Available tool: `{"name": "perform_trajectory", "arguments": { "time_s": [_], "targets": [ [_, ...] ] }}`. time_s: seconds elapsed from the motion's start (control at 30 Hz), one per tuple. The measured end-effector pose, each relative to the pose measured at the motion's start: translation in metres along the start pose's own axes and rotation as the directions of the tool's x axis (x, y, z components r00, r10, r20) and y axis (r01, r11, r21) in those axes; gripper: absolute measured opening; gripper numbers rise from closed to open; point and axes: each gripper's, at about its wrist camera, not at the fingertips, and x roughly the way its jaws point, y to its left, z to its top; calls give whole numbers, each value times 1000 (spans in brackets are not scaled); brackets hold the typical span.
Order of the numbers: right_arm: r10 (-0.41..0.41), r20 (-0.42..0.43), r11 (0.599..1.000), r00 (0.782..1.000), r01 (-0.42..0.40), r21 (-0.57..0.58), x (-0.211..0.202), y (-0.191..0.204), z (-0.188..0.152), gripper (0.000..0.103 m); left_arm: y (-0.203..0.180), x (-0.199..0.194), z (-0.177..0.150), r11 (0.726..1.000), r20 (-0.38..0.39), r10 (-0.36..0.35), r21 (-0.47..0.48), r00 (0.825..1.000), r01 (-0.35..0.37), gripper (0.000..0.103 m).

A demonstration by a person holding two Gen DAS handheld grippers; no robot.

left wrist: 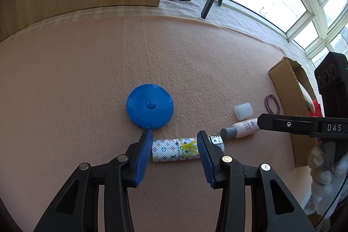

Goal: Organize objects
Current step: 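Close the right gripper on the pink COGI bottle while the left gripper grasps the patterned lighter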

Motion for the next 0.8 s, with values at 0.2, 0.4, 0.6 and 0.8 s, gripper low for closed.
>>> {"name": "perform_trajectory", "arguments": {
  "time_s": [0.2, 0.4, 0.6, 0.8],
  "targets": [
    [9, -25, 999, 1000, -10, -37, -5, 4, -6, 40, -13, -5, -9, 997, -30, -25, 68, 999, 27, 46],
    [-11, -2, 997, 1000, 11, -74, -16, 6, -7, 40, -25, -15, -18, 992, -33, -13, 126, 999, 17, 46],
    [-4, 19, 999, 1000, 5, -43, -18, 4, -5, 40, -26, -4, 4, 992, -40, -12, 125, 999, 17, 46],
    [-8, 40, 999, 999, 10, -31, -28, 0, -15, 39, -27, 20, 9, 987, -109, -12, 155, 994, 29, 46]
  ]
}}
